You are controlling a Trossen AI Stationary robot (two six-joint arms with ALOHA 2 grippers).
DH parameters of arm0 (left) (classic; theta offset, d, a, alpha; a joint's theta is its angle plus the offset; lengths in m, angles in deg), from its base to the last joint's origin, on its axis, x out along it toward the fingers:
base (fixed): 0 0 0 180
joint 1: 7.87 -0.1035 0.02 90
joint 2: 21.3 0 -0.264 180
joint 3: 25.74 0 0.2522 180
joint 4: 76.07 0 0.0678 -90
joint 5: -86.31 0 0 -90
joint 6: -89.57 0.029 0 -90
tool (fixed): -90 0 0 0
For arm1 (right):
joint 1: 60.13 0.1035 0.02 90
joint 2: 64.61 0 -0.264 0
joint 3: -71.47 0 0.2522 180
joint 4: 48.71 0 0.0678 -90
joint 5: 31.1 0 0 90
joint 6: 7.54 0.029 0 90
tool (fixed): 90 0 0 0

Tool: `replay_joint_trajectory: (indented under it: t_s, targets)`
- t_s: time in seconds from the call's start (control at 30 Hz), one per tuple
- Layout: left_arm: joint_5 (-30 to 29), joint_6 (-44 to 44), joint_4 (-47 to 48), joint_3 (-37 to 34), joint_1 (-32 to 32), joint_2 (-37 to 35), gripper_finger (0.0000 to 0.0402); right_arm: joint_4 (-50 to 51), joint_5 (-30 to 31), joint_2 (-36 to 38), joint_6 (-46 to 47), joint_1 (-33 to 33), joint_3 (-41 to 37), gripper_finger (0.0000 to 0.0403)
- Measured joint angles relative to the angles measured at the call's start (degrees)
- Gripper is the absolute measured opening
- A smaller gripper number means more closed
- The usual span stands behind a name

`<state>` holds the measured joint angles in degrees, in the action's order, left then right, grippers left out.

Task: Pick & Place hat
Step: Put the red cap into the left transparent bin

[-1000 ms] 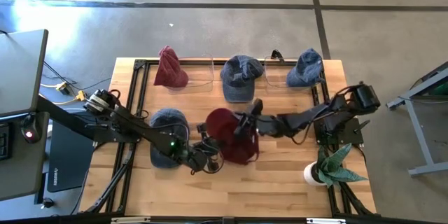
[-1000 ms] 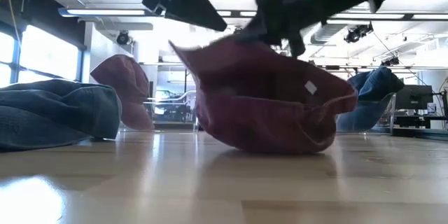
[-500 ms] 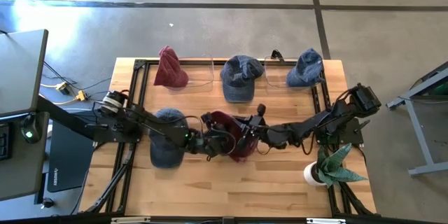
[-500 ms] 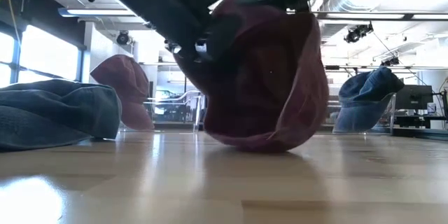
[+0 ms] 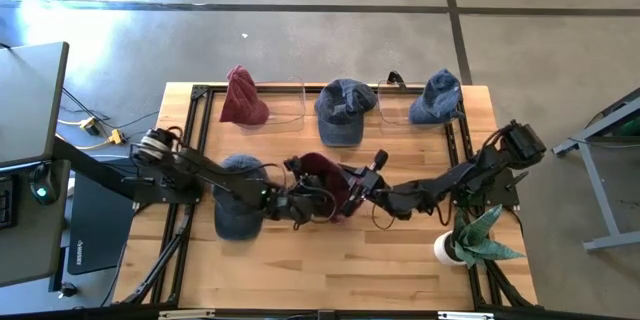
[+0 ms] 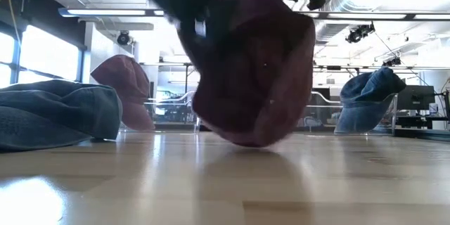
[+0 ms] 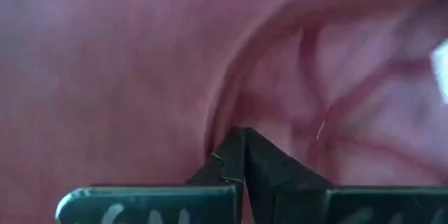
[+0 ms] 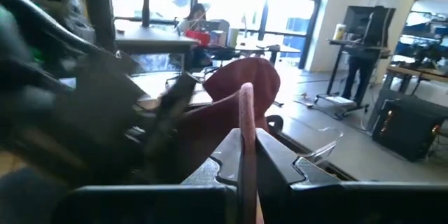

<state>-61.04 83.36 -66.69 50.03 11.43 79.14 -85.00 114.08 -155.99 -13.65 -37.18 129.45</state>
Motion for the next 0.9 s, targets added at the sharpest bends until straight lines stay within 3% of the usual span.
replay_joint_trajectory:
  t_s: [0.2, 0.6, 0.8, 0.9]
  targets:
    - [9.3, 7.0, -4.6, 0.7, 6.2, -2.7, 0.0, -3.6, -1.3, 0.1, -1.7, -0.3, 0.1, 0.0008]
    - [-0.3, -2.2, -20.2, 0.9, 5.6, 3.8, 0.0, -11.8, 0.6, -0.1, -8.5, 1.0, -0.2, 0.0009]
    - [-8.7, 0.1, -14.0, 0.7, 4.6, 4.3, 0.0, -13.3, 2.0, -0.3, -11.3, -0.5, -2.8, 0.0008]
    - [-7.6, 2.6, -12.5, 0.9, 5.8, 0.6, 0.0, -16.1, 0.4, -1.7, -5.7, -2.8, -7.3, 0.0008]
